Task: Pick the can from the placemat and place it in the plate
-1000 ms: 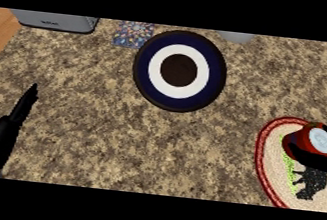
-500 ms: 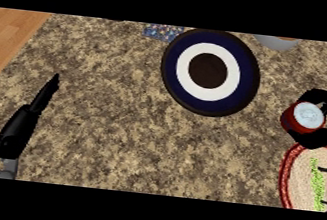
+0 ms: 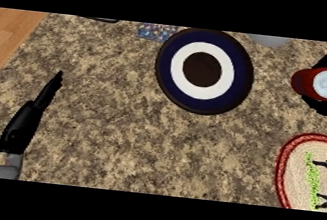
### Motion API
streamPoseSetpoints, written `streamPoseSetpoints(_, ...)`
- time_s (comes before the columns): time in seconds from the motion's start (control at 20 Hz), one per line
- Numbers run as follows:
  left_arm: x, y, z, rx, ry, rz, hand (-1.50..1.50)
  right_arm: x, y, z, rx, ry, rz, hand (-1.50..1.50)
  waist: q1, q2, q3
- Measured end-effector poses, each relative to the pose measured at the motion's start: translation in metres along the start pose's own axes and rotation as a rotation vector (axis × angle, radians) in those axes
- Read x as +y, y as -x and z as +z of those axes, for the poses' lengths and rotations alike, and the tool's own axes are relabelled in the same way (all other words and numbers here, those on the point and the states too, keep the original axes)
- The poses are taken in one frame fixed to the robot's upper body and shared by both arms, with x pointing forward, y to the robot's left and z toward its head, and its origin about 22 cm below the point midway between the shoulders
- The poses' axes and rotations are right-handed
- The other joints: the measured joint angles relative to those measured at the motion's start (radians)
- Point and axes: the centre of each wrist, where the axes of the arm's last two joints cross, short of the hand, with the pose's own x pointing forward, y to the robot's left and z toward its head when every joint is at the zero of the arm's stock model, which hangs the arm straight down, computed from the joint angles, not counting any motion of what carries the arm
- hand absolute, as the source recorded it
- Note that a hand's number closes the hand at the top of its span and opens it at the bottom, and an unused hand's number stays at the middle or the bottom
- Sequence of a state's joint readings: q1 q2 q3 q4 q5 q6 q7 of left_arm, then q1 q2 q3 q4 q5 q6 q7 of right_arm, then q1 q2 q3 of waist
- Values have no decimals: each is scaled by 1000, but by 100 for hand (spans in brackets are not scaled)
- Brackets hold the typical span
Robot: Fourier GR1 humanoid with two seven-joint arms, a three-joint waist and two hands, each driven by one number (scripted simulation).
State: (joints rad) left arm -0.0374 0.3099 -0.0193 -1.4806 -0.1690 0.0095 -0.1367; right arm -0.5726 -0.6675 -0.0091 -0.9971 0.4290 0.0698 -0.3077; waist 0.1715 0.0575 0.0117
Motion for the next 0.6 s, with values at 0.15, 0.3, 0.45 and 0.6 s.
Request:
streamPoseSetpoints(0.15, 4, 3, 0, 13, -11, -1, 0, -11, 1, -10, -123, 72, -43, 150, -13, -4, 0)
streamPoseSetpoints(0.3, 5, 6, 2, 25, -21, -1, 0, -20, 1, -21, -259, 104, -115, 150, -27, -9, -2)
streamPoseSetpoints(0.45, 9, 8, 4, 39, -31, -5, 0, -23, 0, -33, -373, 85, -185, 150, -39, -16, -4)
streamPoseSetpoints(0.6, 9, 13, 7, 53, -43, -12, 0, -27, -7, -49, -472, 61, -229, 150, -54, -21, -6)
